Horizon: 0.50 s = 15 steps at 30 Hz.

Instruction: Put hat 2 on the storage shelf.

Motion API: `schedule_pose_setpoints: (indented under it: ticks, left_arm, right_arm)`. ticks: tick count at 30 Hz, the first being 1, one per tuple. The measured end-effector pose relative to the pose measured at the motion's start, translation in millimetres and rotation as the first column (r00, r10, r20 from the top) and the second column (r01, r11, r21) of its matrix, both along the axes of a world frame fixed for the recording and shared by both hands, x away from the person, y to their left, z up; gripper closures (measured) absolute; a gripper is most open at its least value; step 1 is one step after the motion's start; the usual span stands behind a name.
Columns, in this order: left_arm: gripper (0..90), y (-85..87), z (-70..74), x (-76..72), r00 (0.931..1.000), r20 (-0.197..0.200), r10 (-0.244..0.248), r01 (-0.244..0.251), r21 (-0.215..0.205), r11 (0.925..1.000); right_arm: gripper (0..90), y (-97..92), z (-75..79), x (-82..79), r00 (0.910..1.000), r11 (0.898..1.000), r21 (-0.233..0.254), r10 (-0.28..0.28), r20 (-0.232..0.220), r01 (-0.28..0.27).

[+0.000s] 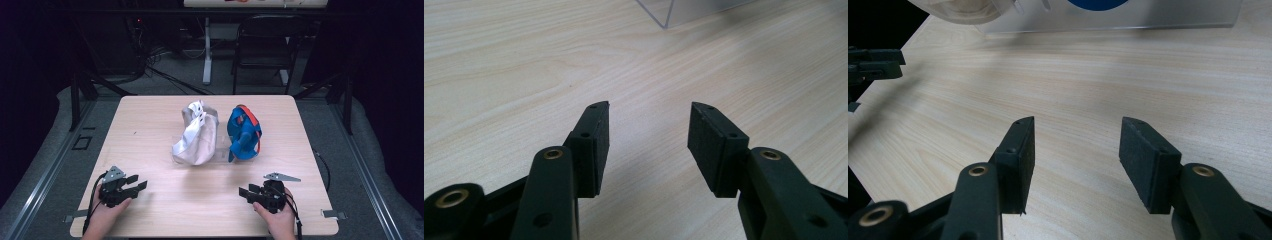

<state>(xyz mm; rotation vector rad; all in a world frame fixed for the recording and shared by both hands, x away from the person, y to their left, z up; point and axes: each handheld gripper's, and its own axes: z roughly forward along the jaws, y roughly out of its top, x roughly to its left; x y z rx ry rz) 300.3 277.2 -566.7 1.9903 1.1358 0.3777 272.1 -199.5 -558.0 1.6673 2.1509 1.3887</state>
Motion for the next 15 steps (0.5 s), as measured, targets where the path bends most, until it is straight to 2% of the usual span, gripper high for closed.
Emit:
schedule_pose_setpoints:
  ticks: [4, 5, 9, 13, 15]
  left_arm:
    - [51.0, 1.7, 0.5, -0.5, 0.9997, -0.004, 0.026, -0.026, -0.024, 0.9994]
    - [51.1, 2.3, -0.1, -0.3, 0.9993, -0.003, 0.038, -0.039, -0.044, 0.9983]
    - [50.7, 5.0, -0.6, 0.4, 0.9982, 0.0, 0.06, -0.06, -0.064, 0.9962]
    - [49.5, 9.4, -0.6, 1.8, 0.9968, -0.02, 0.078, -0.079, -0.084, 0.9933]
    - [48.9, 9.0, -1.4, 2.2, 0.9961, -0.01, 0.088, -0.088, -0.098, 0.9913]
  right_arm:
    - [49.0, -1.8, -0.2, 0.6, 0.9999, 1.0, -0.008, 0.0, -0.011, 0.0]
    - [48.9, -1.9, -1.2, 1.3, 1.0, 1.0, 0.004, 0.003, -0.008, -0.003]
    - [49.0, -2.9, -0.7, 1.3, 0.9999, 1.0, 0.003, -0.009, -0.009, 0.009]
    - [49.1, -7.9, 0.5, 2.0, 0.9997, 0.999, 0.028, -0.022, -0.006, 0.022]
    - [49.1, -9.5, 0.3, 2.0, 0.9994, 0.999, 0.032, -0.032, -0.01, 0.032]
